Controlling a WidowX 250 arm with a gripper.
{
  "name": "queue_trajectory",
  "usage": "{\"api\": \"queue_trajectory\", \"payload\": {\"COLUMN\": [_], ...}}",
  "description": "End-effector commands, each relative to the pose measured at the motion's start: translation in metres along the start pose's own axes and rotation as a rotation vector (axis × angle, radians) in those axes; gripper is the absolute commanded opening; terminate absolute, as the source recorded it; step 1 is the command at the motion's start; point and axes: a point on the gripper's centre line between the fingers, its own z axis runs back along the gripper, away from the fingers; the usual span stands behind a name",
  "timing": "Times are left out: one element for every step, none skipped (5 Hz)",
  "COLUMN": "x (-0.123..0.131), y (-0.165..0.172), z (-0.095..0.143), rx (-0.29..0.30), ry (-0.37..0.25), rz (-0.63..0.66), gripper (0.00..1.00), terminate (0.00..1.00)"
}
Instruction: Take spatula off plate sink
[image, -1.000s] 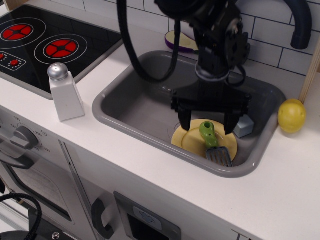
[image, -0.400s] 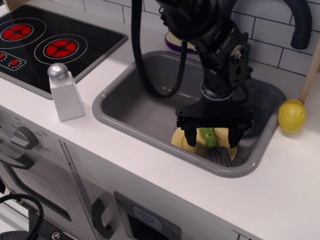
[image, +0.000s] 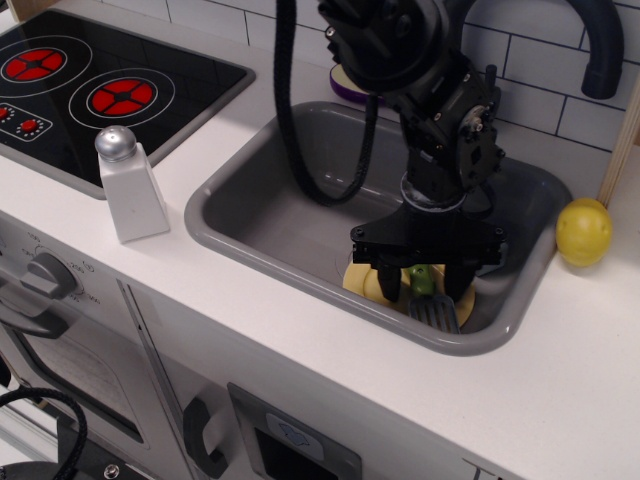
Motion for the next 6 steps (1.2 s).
{"api": "queue_trajectory", "payload": {"x": [0.010,0.016,0.026,0.034,0.046,0.061], "y": [-0.010,-0.012,-0.011,0.005,0.027,0.044], "z": [0.011,0.022,0.043,0.049,0.052,0.043], "rx": [-0.044,-0.078,-0.117,-0.101,-0.073,-0.042], "ry": [0.012,0.015,-0.007,-0.026,-0.035,-0.051], "rz": [-0.015,0.003,0.026,-0.007,-0.050,-0.082], "gripper": [0.00,0.00,0.00,0.00,0.00,0.00], "terminate": [0.00,0.00,0.00,0.00,0.00,0.00]}}
